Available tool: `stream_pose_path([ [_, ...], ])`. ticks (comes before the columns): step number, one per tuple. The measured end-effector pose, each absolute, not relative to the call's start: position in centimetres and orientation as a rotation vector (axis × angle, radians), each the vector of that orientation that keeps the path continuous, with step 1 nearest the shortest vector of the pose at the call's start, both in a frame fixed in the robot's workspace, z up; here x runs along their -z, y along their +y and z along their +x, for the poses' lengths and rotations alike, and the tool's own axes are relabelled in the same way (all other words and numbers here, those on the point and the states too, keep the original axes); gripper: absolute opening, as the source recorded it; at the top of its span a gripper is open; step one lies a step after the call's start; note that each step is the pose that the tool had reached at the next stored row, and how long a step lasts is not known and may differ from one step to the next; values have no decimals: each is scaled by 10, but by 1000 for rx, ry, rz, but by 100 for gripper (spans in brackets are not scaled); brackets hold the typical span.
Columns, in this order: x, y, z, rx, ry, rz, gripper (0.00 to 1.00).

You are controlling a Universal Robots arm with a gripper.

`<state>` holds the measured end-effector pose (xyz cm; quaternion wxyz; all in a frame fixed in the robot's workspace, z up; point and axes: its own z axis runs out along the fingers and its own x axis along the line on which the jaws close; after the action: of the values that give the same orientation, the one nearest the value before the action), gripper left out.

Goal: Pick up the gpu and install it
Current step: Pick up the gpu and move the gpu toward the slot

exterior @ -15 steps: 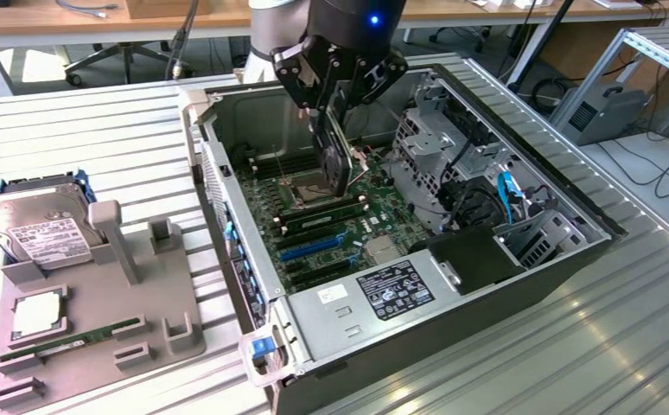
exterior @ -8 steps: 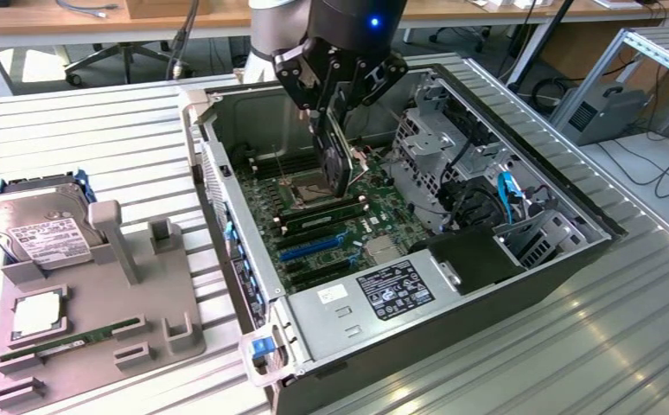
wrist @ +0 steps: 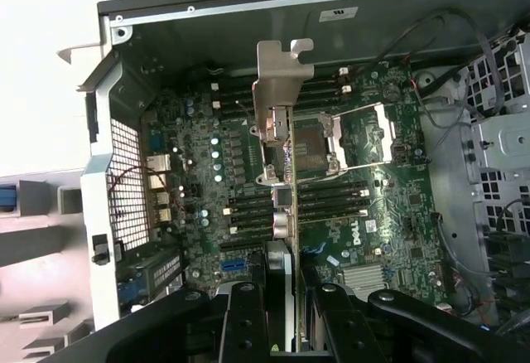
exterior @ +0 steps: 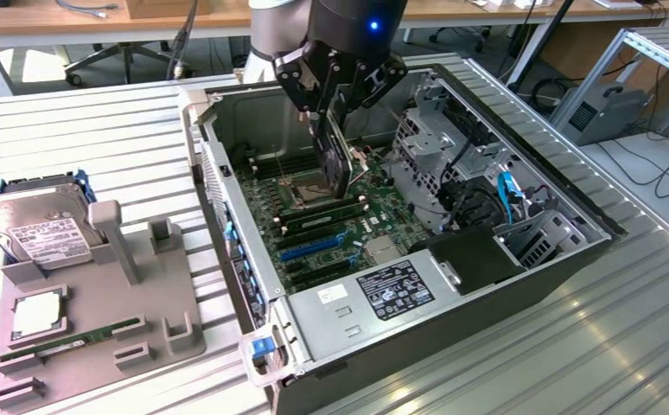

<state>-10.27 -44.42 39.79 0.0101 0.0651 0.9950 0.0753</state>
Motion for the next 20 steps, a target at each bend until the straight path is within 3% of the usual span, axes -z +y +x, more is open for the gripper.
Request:
stream_pose_path([
  [20, -392, -444, -102, -235, 3106, 203, 27],
])
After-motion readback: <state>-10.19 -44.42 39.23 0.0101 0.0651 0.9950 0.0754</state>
